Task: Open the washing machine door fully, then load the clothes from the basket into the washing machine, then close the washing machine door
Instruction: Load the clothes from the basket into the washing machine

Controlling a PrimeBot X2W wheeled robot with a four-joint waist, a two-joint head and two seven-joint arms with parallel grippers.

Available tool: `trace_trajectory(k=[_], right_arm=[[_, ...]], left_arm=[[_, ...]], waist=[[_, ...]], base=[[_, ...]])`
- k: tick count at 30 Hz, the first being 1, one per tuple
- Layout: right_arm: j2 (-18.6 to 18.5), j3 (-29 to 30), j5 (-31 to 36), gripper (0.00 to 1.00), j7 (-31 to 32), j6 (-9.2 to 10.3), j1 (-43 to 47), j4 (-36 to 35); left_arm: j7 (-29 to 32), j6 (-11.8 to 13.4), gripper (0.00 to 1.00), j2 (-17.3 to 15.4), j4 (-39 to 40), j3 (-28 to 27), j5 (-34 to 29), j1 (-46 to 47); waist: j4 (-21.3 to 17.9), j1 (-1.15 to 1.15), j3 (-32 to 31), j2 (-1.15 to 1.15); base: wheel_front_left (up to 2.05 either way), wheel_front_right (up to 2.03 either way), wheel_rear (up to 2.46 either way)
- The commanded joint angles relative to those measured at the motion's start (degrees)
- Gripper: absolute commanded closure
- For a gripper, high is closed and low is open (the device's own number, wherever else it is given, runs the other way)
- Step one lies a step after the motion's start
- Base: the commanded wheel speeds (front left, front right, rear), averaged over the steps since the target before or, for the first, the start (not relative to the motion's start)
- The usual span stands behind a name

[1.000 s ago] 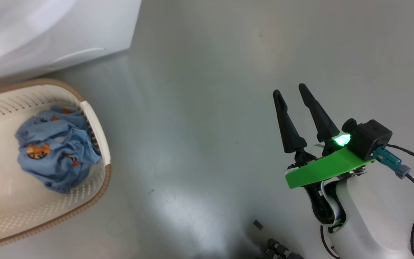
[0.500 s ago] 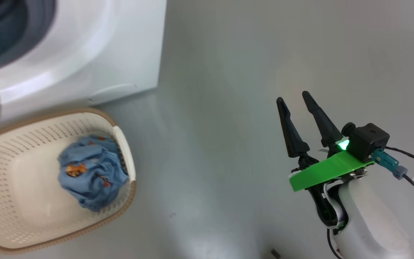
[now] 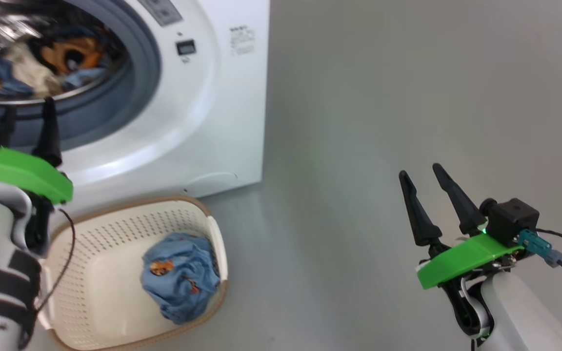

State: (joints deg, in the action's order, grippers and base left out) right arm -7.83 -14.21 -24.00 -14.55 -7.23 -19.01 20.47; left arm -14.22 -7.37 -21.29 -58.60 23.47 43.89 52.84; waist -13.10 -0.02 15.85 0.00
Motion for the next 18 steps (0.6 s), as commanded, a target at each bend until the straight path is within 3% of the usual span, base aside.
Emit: trace_trajectory(k=[1,6,18], right_arm=[[-0.65,-0.46,-0.34,0.0,-0.45,-0.25,1.06,-1.02],[-1.24,0.13,-0.6,0.0,-0.45,-0.25,2.4,-1.05],[-2.91,0.6,-0.77,0.0,-0.45,-0.25,3.61,-1.01]], left_arm=[[-0.74,-0.11,0.0,-2.33,2.38,-1.69,-0.18,-0.92],[-0.76,0.86,0.0,-1.72,8.51,-4.06,-1.45,-7.62],[-0.77,6.77,0.0,0.3,28.93,-11.84,-7.99,-28.04]], waist=[[4.32,0.02,-5.41,0.0],[6.14,0.02,-7.53,0.0],[9.01,0.02,-10.11,0.0]], base=[[0.0,0.0,0.0],[0.0,0.0,0.0],[0.0,0.0,0.0]])
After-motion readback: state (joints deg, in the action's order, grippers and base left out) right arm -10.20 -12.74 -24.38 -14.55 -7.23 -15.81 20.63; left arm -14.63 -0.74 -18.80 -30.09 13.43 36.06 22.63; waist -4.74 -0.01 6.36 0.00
